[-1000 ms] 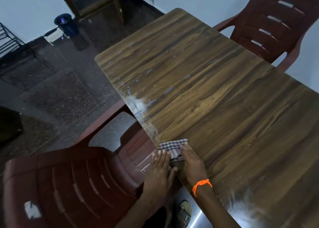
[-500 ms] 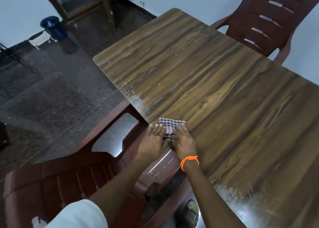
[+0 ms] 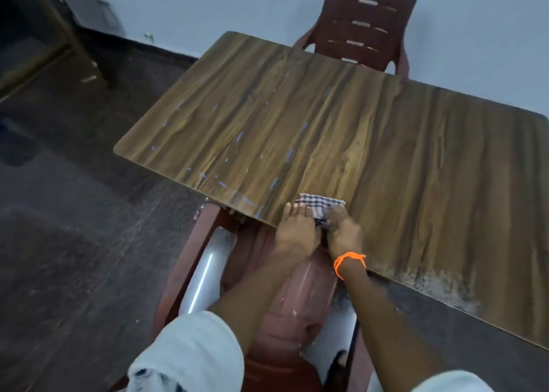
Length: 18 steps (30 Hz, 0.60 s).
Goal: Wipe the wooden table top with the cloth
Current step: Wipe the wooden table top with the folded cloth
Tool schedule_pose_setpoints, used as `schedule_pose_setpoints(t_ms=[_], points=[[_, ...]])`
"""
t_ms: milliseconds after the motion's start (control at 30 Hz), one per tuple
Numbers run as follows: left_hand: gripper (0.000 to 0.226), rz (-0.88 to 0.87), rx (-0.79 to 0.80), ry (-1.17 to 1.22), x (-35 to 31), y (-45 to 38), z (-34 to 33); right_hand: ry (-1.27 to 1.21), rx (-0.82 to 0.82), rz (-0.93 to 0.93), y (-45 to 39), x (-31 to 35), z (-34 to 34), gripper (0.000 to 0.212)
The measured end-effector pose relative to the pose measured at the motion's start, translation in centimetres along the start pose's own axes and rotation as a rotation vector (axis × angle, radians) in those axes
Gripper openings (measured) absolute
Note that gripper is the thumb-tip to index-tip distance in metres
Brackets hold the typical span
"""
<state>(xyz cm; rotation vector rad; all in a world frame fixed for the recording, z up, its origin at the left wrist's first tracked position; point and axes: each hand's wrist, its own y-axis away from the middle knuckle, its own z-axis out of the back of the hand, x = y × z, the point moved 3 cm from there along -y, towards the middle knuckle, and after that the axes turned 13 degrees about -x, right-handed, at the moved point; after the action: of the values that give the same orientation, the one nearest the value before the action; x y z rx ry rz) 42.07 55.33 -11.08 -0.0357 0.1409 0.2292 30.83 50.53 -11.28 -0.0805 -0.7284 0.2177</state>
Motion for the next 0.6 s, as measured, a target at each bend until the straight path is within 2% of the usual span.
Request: schedule_pose_setpoints(t_ms=[100,233,333,433,500,600], points=[[0.06,-0.015,0.017,0.023,4.4,0.3,0.0,-0.015,0.056,0.054,0.7,2.8,-2.3,0.039],[0.069,-0.056,0.074,0.102,6.8,4.1,-0.3,-0.096,0.083,-0.04,3.3,3.0,-1.9,0.03],[0.08,-0.053,0.17,0.137,5.5,5.6,0.0,-0.09,0.102,0.008,5.0,2.4,0.0,0.032],[0.084,-0.085,0.21,0.12,2.8,5.1,0.5,-0.102,0.076,-0.037,4.4,1.6,2.1,0.034],[0.082,-0.081,0.186,0.107,1.1,3.9,0.3,-0.111,0.037,-0.091,3.3,0.8,2.5,0.039],[0.08,-0.024,0.127,0.121,0.2,1.5,0.1,-0.078,-0.063,-0.118,1.3,0.9,1.4,0.033]])
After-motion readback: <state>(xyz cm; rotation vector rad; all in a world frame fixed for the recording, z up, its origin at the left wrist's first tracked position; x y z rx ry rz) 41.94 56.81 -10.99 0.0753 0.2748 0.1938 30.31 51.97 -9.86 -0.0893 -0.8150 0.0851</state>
